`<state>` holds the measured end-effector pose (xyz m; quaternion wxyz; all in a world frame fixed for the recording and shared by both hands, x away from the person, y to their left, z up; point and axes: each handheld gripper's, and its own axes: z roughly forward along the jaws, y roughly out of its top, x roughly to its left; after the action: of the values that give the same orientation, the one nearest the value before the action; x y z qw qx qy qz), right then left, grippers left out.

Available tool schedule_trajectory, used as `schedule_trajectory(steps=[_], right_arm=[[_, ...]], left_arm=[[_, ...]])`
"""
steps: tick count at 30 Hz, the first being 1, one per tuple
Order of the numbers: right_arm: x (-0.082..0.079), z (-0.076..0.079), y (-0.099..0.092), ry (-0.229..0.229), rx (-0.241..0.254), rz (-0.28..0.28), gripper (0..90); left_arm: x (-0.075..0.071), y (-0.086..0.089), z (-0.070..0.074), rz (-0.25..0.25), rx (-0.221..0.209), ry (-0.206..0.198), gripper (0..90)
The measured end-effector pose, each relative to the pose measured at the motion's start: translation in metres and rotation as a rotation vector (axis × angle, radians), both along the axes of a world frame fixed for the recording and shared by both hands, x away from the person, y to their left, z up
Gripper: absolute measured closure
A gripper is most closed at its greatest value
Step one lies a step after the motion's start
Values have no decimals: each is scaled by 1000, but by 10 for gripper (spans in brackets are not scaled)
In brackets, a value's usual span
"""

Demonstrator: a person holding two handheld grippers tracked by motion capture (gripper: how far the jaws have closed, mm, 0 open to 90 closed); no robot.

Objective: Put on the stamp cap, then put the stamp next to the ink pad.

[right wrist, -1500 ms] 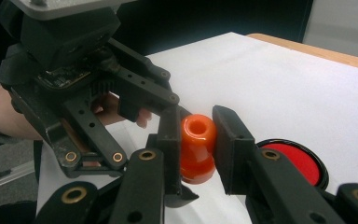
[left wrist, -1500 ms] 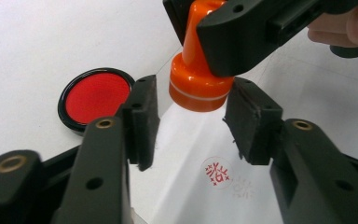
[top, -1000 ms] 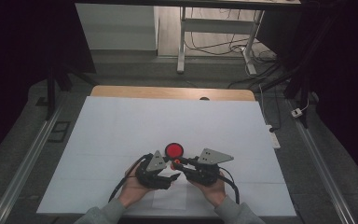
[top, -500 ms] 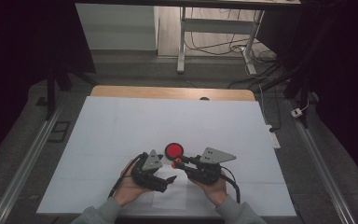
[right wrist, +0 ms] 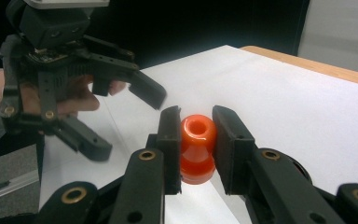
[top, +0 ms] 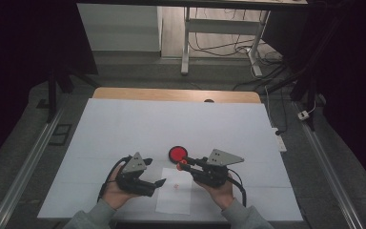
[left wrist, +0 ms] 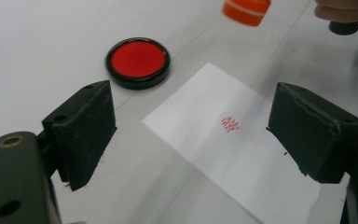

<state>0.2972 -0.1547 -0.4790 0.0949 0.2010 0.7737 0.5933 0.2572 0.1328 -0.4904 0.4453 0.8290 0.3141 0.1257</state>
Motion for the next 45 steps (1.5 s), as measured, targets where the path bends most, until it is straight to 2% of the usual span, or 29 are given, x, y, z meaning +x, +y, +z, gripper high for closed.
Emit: schedule_trajectory(steps=[7, 11, 15, 19, 27, 45], right_arm=[[2, 3, -4, -5, 7, -11, 727], [4, 3, -10, -2, 9, -24, 727], [5, 4, -14, -4, 9, -37, 727], [5, 6, -16, -7, 12, -46, 727], [7, 9, -18, -12, 11, -60, 727], [12, 15, -22, -26, 24, -77, 727]], left_arm=[[-10, 27, -3, 57, -5, -4, 161], [-18, 47, -8, 99, 14, -10, 168], [-28, 67, -13, 136, 2, -4, 172], [-33, 80, -18, 162, 0, 6, 179], [-31, 87, -22, 191, 2, 15, 174], [-30, 82, -26, 169, 12, 28, 174]])
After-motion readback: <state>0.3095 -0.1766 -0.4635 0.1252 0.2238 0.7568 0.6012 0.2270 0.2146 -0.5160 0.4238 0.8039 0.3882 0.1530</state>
